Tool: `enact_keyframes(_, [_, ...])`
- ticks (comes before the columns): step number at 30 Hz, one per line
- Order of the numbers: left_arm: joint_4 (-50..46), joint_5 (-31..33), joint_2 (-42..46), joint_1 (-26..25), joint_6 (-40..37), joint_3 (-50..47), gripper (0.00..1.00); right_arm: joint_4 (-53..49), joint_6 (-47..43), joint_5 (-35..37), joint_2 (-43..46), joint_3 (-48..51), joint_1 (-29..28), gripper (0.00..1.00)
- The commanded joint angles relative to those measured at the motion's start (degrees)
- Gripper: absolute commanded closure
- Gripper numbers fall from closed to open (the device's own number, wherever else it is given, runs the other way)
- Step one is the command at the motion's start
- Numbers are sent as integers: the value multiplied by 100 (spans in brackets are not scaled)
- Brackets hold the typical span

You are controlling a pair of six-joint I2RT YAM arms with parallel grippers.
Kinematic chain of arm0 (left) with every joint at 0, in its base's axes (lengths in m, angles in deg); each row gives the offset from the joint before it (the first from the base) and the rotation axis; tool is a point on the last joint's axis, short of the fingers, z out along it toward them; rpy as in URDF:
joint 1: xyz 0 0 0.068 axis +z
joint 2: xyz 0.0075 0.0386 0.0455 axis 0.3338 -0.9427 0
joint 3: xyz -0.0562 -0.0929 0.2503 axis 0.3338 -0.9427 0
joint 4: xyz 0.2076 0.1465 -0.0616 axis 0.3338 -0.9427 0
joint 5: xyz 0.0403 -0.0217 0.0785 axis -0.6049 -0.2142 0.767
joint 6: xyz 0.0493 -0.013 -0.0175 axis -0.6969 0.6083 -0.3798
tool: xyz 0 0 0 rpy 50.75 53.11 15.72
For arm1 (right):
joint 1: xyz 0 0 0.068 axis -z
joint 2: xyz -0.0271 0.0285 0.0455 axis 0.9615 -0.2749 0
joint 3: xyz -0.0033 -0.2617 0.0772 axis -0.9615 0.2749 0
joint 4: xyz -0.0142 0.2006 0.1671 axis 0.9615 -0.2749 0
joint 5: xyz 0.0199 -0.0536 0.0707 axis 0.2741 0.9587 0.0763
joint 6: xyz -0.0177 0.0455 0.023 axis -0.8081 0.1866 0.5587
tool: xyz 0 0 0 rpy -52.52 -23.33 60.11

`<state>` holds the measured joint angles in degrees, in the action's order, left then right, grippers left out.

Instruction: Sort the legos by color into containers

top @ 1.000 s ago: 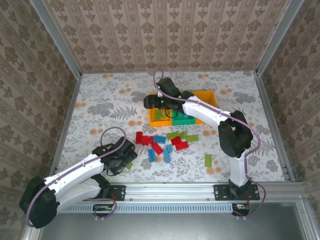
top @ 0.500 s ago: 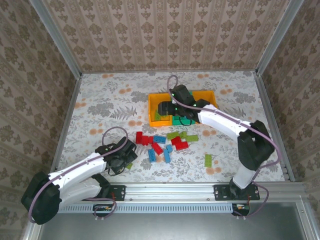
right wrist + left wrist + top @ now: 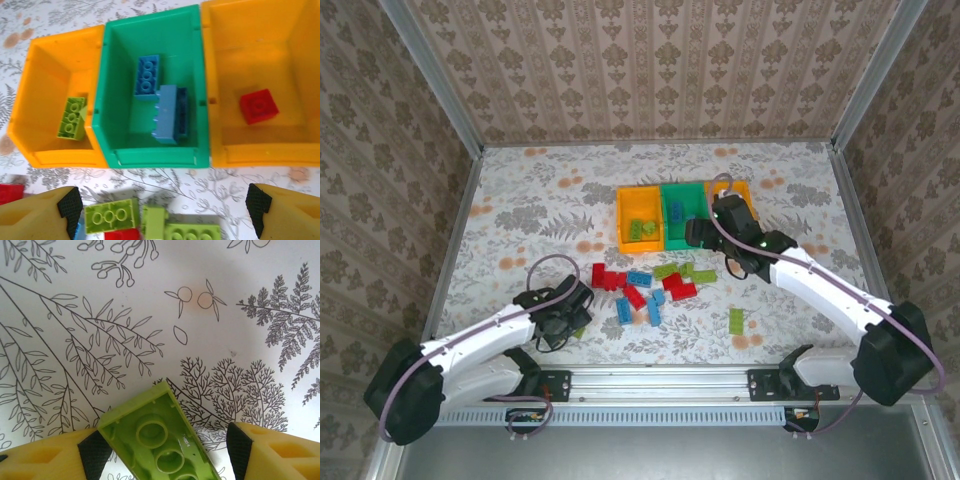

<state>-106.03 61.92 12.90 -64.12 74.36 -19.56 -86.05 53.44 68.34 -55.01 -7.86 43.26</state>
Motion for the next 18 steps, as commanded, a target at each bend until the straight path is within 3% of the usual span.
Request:
enact_keyframes(1, [799, 154, -271, -2, -329, -259, 35, -339, 64, 365, 380, 333, 11, 12])
enact_keyframes(9, [1018, 189, -205, -9, -419, -325, 57, -660, 254, 716, 886, 1075, 20, 10])
enact_keyframes(18, [713, 562, 385, -9, -647, -76, 65, -885, 578, 641, 1324, 1780, 17, 10])
